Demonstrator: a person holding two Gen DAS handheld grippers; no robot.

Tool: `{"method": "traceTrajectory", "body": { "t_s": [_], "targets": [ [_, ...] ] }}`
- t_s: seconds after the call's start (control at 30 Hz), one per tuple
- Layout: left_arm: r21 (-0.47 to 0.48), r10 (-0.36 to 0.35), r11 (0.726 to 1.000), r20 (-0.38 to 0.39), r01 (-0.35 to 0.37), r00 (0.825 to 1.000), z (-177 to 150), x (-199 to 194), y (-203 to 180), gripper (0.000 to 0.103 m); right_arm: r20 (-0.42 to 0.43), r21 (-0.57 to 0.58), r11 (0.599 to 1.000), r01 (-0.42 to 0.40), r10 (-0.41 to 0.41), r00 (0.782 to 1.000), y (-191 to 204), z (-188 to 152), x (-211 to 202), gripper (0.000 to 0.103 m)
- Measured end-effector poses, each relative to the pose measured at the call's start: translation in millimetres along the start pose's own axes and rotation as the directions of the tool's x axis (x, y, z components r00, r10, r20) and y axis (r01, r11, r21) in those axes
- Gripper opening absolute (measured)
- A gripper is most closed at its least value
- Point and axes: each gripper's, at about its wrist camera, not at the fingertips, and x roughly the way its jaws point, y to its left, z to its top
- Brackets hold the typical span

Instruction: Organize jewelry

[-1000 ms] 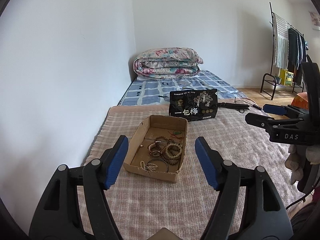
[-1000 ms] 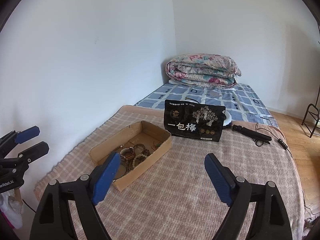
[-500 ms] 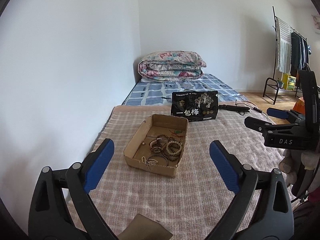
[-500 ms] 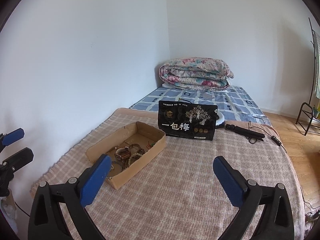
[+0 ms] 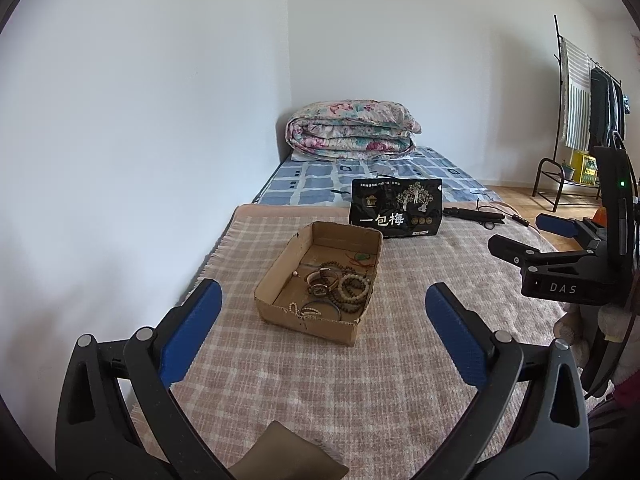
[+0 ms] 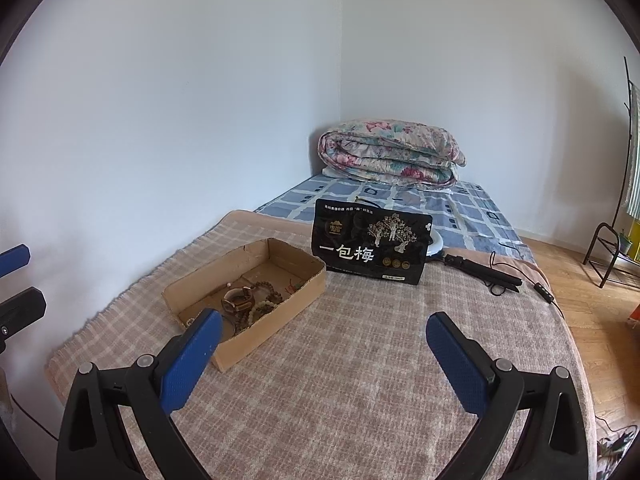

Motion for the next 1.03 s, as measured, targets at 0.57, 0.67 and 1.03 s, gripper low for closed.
{"method": "traceTrajectory", "body": {
  "t_s": [0.57, 0.67, 1.03],
  "targets": [
    [0.003, 0.005, 1.000, -0.005, -0.005, 1.000, -4.9, -2.6, 0.1, 0.103, -0.001, 0.004, 1.000, 0.003, -0.003, 1.000, -1.0, -0.2, -0.7, 0.103],
    [0.003, 0.005, 1.000, -0.007, -0.005, 1.000, -5.5, -2.4, 0.4, 0.103, -0.005, 0.003, 1.000, 0.000, 0.000, 1.000, -0.7, -1.0, -0.7, 0.103],
    [0.008, 0.009, 1.000, -0.007, -0.009, 1.000, -6.4, -1.4, 1.6, 0.103, -0.009, 0.005, 1.000, -0.001, 0.001, 1.000, 0.4, -1.6, 0.0, 0.103]
  ]
}}
